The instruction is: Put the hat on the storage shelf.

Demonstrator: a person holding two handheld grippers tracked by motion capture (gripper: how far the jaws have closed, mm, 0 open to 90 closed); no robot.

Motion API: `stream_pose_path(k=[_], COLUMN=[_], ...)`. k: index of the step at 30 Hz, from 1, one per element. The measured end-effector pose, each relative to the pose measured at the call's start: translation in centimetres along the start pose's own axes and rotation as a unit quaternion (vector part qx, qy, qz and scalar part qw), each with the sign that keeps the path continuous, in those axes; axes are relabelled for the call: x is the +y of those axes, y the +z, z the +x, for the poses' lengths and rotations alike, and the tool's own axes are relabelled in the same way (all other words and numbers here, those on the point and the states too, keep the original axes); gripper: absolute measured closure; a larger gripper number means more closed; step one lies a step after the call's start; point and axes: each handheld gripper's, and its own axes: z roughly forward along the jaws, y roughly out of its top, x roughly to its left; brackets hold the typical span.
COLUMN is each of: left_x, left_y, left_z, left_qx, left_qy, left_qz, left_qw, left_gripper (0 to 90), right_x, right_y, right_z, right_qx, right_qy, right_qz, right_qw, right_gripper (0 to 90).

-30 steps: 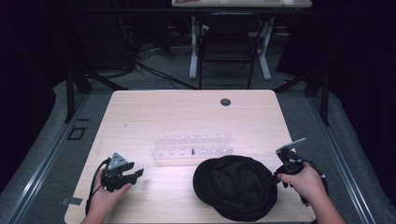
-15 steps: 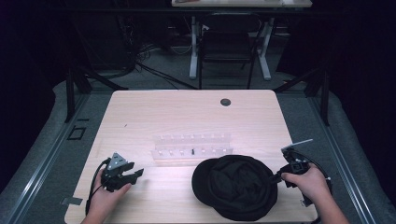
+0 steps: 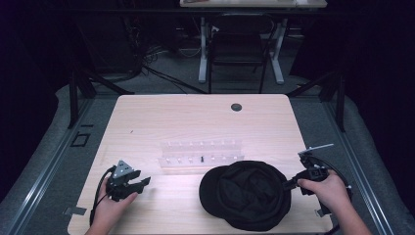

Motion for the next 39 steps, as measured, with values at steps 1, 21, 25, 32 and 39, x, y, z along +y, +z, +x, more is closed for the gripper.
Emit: stream_pose_path(k=[1, 21, 25, 32, 39], left_x=[0.0, 0.0, 0.0, 0.0, 0.0], left_y=[0.0, 0.1, 0.1, 0.0, 0.0], left_z=[0.0, -0.1, -0.1, 0.0, -0.1], left_qx=[0.000, 0.000, -0.001, -0.001, -0.001], left_qy=[0.000, -0.002, 0.000, -0.001, -0.001], left_qz=[0.000, 0.000, 0.002, 0.001, 0.001], left_qw=[1.0000, 1.0000, 1.0000, 1.0000, 1.0000], left_gripper=[49.4, 49.4, 49.4, 49.4, 49.4], right_x=[0.1, 0.9, 1.0, 1.4, 1.5], right_y=[-0.4, -4.2, -4.8, -6.1, -7.5], right_z=[0.4, 4.4, 5.4, 6.5, 7.5], right_qx=[-0.001, -0.039, -0.042, -0.028, -0.019], right_qy=[-0.006, -0.025, -0.026, -0.031, -0.032], right_qz=[0.007, 0.011, 0.009, 0.011, 0.004], right_qw=[1.0000, 0.9989, 0.9987, 0.9991, 0.9993], right_gripper=[88.2, 88.3, 88.3, 88.3, 88.4])
